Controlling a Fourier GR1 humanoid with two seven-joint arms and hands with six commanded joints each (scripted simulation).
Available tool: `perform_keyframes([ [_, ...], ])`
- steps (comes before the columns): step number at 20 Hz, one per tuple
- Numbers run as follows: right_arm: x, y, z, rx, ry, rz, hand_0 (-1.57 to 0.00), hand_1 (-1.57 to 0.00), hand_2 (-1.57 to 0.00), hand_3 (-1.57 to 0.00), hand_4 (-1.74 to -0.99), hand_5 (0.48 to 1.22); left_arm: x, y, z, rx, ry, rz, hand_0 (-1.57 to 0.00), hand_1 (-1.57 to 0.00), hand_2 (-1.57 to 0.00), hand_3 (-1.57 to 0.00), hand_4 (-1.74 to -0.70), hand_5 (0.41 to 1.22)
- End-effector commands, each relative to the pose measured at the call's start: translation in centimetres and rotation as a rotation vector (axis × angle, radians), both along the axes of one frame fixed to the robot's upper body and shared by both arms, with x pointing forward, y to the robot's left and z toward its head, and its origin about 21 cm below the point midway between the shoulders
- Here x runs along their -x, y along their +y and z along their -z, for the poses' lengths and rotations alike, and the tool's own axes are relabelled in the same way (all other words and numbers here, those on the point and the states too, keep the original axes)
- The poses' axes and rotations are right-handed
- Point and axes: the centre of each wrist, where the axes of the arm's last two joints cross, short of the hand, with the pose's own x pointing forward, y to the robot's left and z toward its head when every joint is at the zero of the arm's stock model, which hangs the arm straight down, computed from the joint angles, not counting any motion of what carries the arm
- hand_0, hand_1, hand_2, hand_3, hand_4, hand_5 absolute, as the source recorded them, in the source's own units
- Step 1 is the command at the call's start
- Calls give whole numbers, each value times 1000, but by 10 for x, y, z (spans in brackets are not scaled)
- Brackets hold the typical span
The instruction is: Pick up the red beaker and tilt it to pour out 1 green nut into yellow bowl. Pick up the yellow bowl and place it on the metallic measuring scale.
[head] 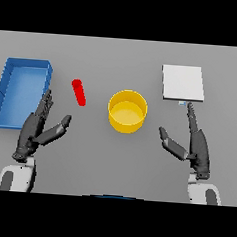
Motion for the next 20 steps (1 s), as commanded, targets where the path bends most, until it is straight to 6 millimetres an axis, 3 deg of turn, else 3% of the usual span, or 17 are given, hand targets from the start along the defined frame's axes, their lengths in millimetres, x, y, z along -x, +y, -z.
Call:
perform_keyframes([
  [1, 2, 1, 0, -11, -10, -11, 1, 1, 1, 1, -1173, 593, 2, 2, -2, -5, -12, 5, 1, 1, 1, 1, -1164, 602],
  [5, 4, 2, -5, -48, -21, -30, 1, 1, 1, 1, -1212, 607, -6, -9, 5, -29, 20, 23, 1, 1, 1, 1, -1163, 604],
  [13, 1, 3, -5, -62, -21, -49, 1, 1, 1, 1, -1273, 632, -59, -22, 32, -78, 38, 37, 1, 1, 1, 1, -1240, 641],
  [20, 2, 3, -6, -58, -27, -47, 1, 1, 1, 1, -1266, 635, -95, -29, 36, -84, 32, 53, 1, 1, 1, 1, -1280, 682],
])
